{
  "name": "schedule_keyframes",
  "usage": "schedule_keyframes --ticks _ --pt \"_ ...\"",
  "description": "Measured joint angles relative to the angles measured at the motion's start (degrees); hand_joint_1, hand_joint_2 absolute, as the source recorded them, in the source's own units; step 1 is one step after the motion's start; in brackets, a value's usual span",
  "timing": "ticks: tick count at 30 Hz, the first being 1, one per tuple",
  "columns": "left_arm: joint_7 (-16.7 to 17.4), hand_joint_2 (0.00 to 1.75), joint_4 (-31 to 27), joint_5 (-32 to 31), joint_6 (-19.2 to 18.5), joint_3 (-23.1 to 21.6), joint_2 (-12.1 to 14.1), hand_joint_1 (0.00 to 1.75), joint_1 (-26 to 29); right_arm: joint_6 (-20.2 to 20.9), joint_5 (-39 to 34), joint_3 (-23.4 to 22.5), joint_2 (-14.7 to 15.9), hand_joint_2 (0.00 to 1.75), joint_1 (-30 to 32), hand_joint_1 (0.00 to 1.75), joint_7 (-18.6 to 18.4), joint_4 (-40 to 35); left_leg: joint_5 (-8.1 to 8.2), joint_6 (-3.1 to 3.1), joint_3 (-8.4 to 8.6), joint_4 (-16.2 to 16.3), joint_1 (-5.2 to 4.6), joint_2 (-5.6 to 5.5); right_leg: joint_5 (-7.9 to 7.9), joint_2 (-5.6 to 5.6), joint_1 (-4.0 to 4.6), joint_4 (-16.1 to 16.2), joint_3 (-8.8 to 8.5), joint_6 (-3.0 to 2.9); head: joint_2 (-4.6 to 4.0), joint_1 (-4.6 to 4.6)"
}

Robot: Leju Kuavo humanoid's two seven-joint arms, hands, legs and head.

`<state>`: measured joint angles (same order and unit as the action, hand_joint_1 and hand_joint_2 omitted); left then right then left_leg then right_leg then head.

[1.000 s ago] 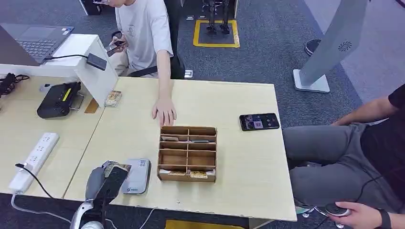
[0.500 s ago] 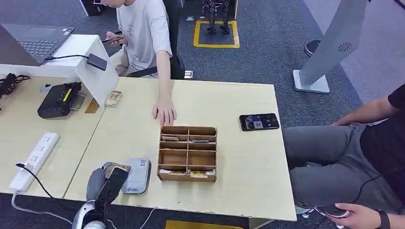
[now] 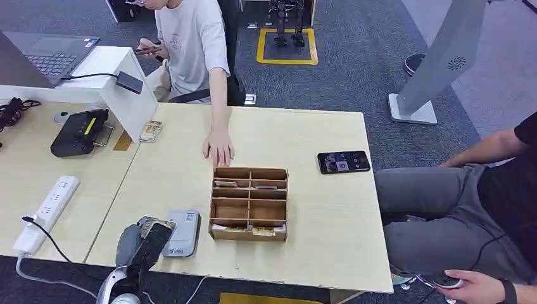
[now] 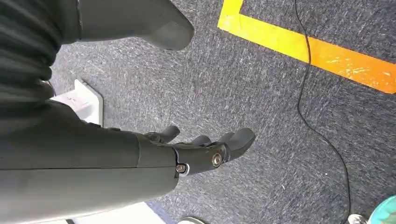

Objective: Pass the card to the sensor for recognition and then transmit it.

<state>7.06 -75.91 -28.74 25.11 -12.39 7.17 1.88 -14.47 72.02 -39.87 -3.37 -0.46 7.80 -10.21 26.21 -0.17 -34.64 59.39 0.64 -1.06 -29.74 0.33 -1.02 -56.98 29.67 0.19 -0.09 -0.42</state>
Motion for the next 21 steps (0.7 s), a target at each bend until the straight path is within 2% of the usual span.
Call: schedule_keyframes --ticks 13,16,19,21 --pt "-0.73 1.75 0.94 1.65 -0.13 0.02 -0.26 1.75 0.01 -0.19 -0.04 0.0 0.0 1.75 0.0 0.0 0.11 0.0 0.0 0.0 0.02 0.0 0.0 -0.01 0.0 0.0 0.0 0.0 -0.09 0.0 0.0 0.02" --pt "-6.02 1.75 1.01 7.75 -1.07 0.15 -0.55 1.75 0.26 -1.05 -0.02 0.04 0.0 1.75 0.01 0.0 0.26 0.0 0.0 0.0 0.02 0.0 0.0 -0.02 0.0 -0.01 0.0 0.0 -0.06 0.0 0.0 0.0" --pt "-13.84 1.75 0.15 16.82 -2.36 0.63 -1.33 1.75 0.49 -1.49 0.0 0.09 0.0 1.75 -0.02 0.0 0.64 0.0 0.0 0.0 0.01 0.01 0.0 -0.01 0.0 0.0 0.0 0.0 0.02 0.0 0.02 0.0" --pt "-17.91 1.75 -1.43 21.56 -2.8 1.09 -1.46 1.75 0.6 -1.53 0.09 0.18 0.0 1.75 -0.09 0.0 0.85 0.0 0.0 0.0 -0.02 0.01 0.01 0.01 0.01 0.01 0.0 0.0 0.09 0.0 0.0 0.0"
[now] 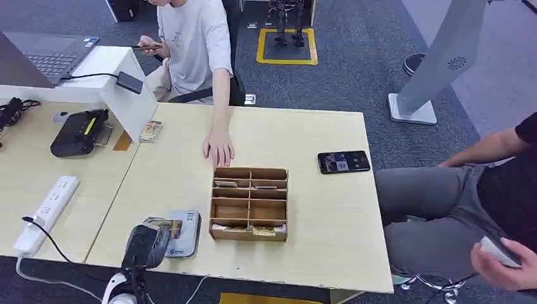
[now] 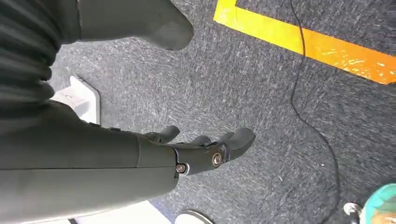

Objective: Pass the card to the sensor for recognition and then transmit it.

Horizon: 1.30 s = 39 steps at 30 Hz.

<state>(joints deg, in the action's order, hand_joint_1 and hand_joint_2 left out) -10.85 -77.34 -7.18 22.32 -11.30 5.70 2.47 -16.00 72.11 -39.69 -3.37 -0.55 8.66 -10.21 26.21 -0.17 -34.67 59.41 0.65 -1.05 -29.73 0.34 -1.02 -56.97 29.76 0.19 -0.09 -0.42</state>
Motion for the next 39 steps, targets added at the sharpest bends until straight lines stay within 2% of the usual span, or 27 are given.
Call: schedule_keyframes --ticks 1,6,10,12,16,19,22,31,34,37,39 --pt "-2.29 1.75 -1.55 1.76 0.0 0.44 -0.04 1.75 -0.34 0.0 0.09 0.13 0.0 1.75 -0.03 0.0 0.15 0.0 0.0 0.0 0.0 0.0 0.0 -0.02 0.0 -0.01 0.0 0.0 -0.01 0.0 0.0 0.02" --pt "-3.63 1.75 -5.28 3.29 0.28 1.62 -0.07 1.75 -2.02 0.02 0.26 0.63 0.0 1.75 -0.34 0.0 0.24 0.0 -0.01 0.01 0.01 0.0 0.0 -0.03 0.01 -0.02 0.0 -0.01 -0.14 -0.01 0.0 0.02" --pt "-9.08 1.75 -7.81 3.55 2.36 2.58 0.22 1.75 -4.15 0.85 0.57 1.09 0.0 1.75 -0.5 0.0 0.24 0.0 -0.01 0.01 -0.03 0.01 0.01 -0.07 0.0 -0.05 0.0 -0.01 0.02 -0.01 0.0 0.02" --pt "-9.72 1.75 -9.09 2.56 2.87 3.17 1.09 1.75 -6.93 1.16 1.03 1.33 0.0 1.75 -0.77 0.0 0.02 -0.02 -0.02 0.02 -0.03 0.01 0.01 -0.09 0.0 -0.06 0.01 -0.02 0.02 -0.01 0.02 0.04" --pt "-8.36 1.75 -10.2 -5.05 4.13 3.96 4.33 1.75 -14.64 2.25 2.03 2.14 0.0 1.75 -1.1 0.0 -0.74 -0.04 -0.11 0.09 -0.04 0.01 0.07 -0.11 0.04 -0.09 0.08 -0.05 0.02 -0.05 0.02 0.02" --pt "-5.7 1.75 -9.88 -15.55 5.05 3.98 7.27 1.75 -21.13 2.93 2.51 3.08 0.02 1.75 -1.25 0.0 -0.72 -0.17 -0.16 0.09 -0.06 0.01 0.09 -0.1 0.11 -0.09 0.1 -0.07 -0.07 -0.14 0.0 0.0" --pt "-4.51 1.75 -8.96 -19.51 5.31 3.98 9.2 1.75 -25.15 2.93 2.86 3.85 0.02 1.75 -1.35 0.0 -0.61 -0.17 -0.16 0.09 -0.05 0.01 0.08 -0.02 0.13 0.01 0.09 -0.07 -0.04 -0.16 0.02 0.02" --pt "-4.36 1.75 -7.27 -21.46 6.17 3.96 11.17 1.75 -27.84 3.15 2.93 4.61 0.02 1.75 -1.41 0.0 -0.59 -0.2 -0.15 0.09 -0.15 0.01 0.07 0.0 0.13 0.01 0.09 -0.06 0.1 -0.15 0.0 0.02" --pt "-4.03 1.75 -5.3 -28.94 8.73 3.3 11.78 1.75 -29.51 3.85 3.17 4.96 0.02 1.75 -1.45 0.0 0.0 -0.2 -0.15 0.09 -0.15 0.01 0.08 -0.01 0.13 0.0 0.09 -0.06 0.2 -0.16 0.0 0.02" --pt "-3.57 1.75 -1.96 -38.08 12.11 1.7 13.29 1.75 -32.45 3.67 4.26 5.77 0.02 1.75 -1.43 0.0 0.39 -0.17 -0.17 0.11 -0.15 0.01 0.09 0.0 0.14 0.01 0.1 -0.07 0.18 -0.17 0.02 0.0" --pt "-2.72 1.75 0.69 -43.08 13.05 0.3 14.73 1.75 -35.1 3.78 4.92 6.54 0.26 1.75 -1.41 0.0 -0.11 -0.13 -0.18 0.1 -0.16 0.01 0.09 0.01 0.15 0.01 0.1 -0.07 0.13 -0.18 0.0 0.0"
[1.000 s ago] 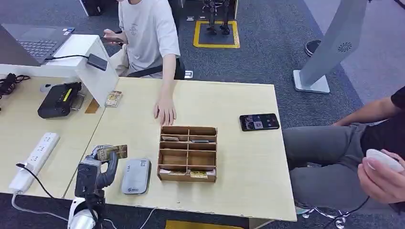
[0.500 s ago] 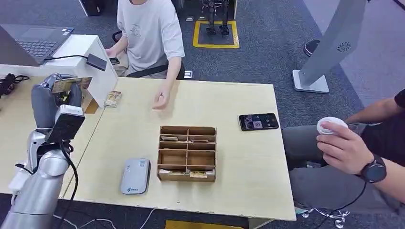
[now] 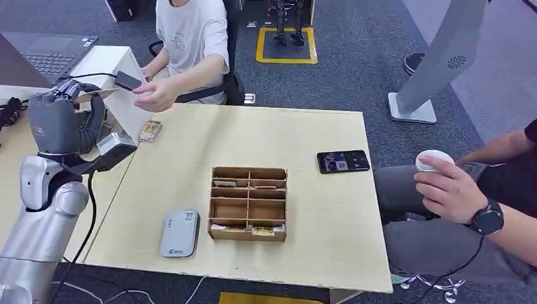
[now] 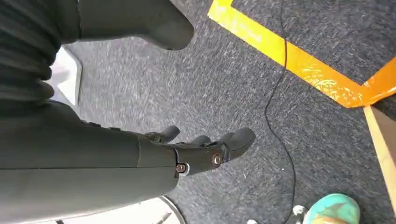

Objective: Pass the card to the sensor for recognition and then transmit it.

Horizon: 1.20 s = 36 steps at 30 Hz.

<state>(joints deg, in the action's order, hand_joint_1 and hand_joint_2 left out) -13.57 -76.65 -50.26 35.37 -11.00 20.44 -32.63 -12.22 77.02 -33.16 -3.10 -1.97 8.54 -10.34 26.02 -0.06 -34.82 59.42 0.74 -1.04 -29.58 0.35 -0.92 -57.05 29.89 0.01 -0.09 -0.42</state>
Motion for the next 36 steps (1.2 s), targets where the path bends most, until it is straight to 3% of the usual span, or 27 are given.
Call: schedule_keyframes --ticks 5,16,17,22,26,31,34,36 --pt "0.89 1.75 4.93 -3.25 -0.02 -3.21 2.51 1.75 -3.9 0.09 0.13 0.81 0.37 1.75 0.19 0.0 0.05 0.13 0.0 0.0 -0.02 0.0 -0.01 0.09 0.01 0.09 -0.01 0.0 0.03 0.0 0.0 0.09" --pt "2.38 1.75 7.67 -2.39 0.0 -6.36 2.9 1.75 -4.97 -0.44 -0.66 1.05 0.39 1.75 0.22 0.0 0.7 0.42 0.0 0.0 -0.07 0.0 -0.01 0.11 0.01 0.14 0.0 0.0 0.1 0.0 0.0 0.07" --pt "2.42 1.75 7.82 -2.18 -0.04 -6.42 2.99 0.0 -5.05 -0.46 -0.7 1.05 0.39 0.0 0.22 0.0 0.7 0.44 0.0 0.0 -0.08 0.0 -0.01 0.13 0.01 0.17 -0.01 0.0 0.11 -0.01 0.0 0.09" --pt "2.29 1.75 7.91 0.73 -0.83 -6.49 3.17 0.0 -5.07 -0.68 -0.79 1.07 0.39 0.0 0.24 0.0 0.85 0.63 0.0 0.0 -0.08 0.0 -0.01 0.12 0.01 0.16 -0.01 0.0 0.11 0.0 0.0 0.07" --pt "5.16 1.75 7.8 2.44 -2.56 -6.47 2.77 0.0 -4.63 -1.42 -1.09 1.07 0.39 0.0 0.27 0.0 0.9 0.74 0.0 0.0 -0.09 -0.01 -0.01 0.11 0.01 0.15 -0.01 0.0 0.11 0.0 0.0 0.09" --pt "6.34 1.75 7.75 3.2 -2.95 -6.47 2.47 0.0 -4.16 -2.1 -1.4 1.07 0.39 0.0 0.5 0.0 0.79 1.05 0.0 0.0 -0.09 -0.01 -0.01 0.11 0.01 0.14 -0.01 0.0 0.09 0.0 0.02 0.07" --pt "6.4 1.75 6.7 4.8 -4.64 -6.44 2.42 0.0 -2.97 -2.25 -1.66 1.07 0.39 0.0 0.67 0.0 0.59 1.27 0.0 0.0 -0.09 -0.01 -0.02 0.11 0.01 0.15 -0.01 0.0 0.06 0.0 0.02 0.07" --pt "4.73 1.75 4.49 8.14 -8.59 -6.44 2.99 0.0 -0.95 -2.9 -2.12 1.05 0.39 0.0 0.88 0.0 0.72 1.64 0.01 0.0 -0.08 -0.01 -0.02 0.12 0.01 0.16 -0.01 0.0 0.07 0.0 0.0 0.07"
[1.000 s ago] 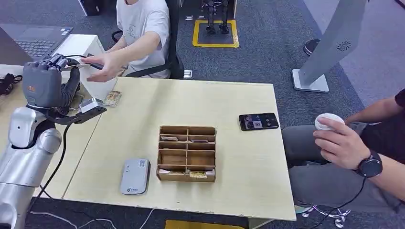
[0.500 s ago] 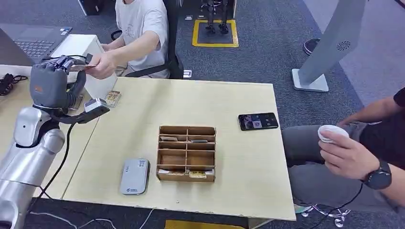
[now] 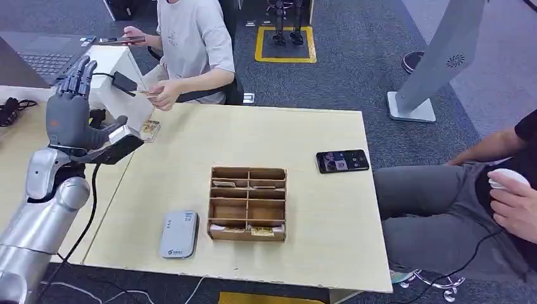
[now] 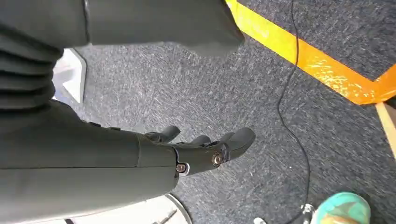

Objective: Pass the card to the sensor for recognition and then transmit it.

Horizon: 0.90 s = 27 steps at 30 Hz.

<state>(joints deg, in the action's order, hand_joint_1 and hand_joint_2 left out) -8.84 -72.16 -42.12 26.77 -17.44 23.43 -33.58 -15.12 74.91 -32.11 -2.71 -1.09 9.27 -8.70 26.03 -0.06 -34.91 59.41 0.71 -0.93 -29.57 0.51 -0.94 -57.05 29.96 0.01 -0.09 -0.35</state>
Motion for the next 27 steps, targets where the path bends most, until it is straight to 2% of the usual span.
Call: schedule_keyframes --ticks 2,4,8,14,21,27 --pt "-2.9 1.75 -4.24 5.45 -6.88 0.0 0.62 0.0 3.66 -0.68 -0.55 -0.24 0.0 0.0 0.32 0.0 0.37 0.42 0.02 0.0 -0.01 0.0 -0.01 0.01 -0.01 0.01 -0.01 0.0 0.02 0.0 0.0 0.02" --pt "-4.33 1.75 -10.59 6.5 -12.02 -0.06 1.49 0.0 8.69 -1.53 -0.99 -0.61 0.0 0.0 0.53 0.0 0.5 0.96 0.1 0.04 -0.01 -0.01 0.0 0.06 -0.04 0.07 -0.01 0.02 0.06 0.01 0.02 0.0" --pt "-3.83 1.75 -20.91 1.68 -12.65 -2.22 2.49 0.0 17.28 -2.45 -1.16 -1.07 0.11 0.0 0.64 0.0 -0.28 2.36 0.15 0.05 -0.06 -0.01 -0.01 0.11 -0.07 0.12 -0.01 0.05 0.13 0.02 0.02 0.0" --pt "-7.79 1.75 -30.22 6.73 -16.74 -8.13 2.54 0.0 25.59 -3.76 -1.53 -1.24 0.13 0.0 0.46 0.0 1.18 3.7 0.16 0.04 -0.07 -0.01 -0.01 0.11 -0.07 0.11 -0.01 0.04 0.12 0.02 0.02 0.0" --pt "-9.01 1.75 -33.61 1.81 -17.03 -13.75 3.04 0.0 30.42 -3.63 -1.69 -1.53 0.13 0.0 -0.46 0.0 1.71 3.76 0.13 0.05 -0.05 -0.01 0.0 0.08 -0.06 0.07 0.0 0.03 0.09 0.01 0.02 0.0" --pt "-1.62 1.75 -32.77 -13.19 -11.36 -16.7 3.46 0.0 30.45 -0.77 -1.31 -1.53 -0.02 0.0 -0.54 0.0 -0.28 2.78 0.13 0.05 -0.06 -0.01 0.01 0.05 -0.06 0.03 0.0 0.03 0.09 0.01 0.02 0.0"
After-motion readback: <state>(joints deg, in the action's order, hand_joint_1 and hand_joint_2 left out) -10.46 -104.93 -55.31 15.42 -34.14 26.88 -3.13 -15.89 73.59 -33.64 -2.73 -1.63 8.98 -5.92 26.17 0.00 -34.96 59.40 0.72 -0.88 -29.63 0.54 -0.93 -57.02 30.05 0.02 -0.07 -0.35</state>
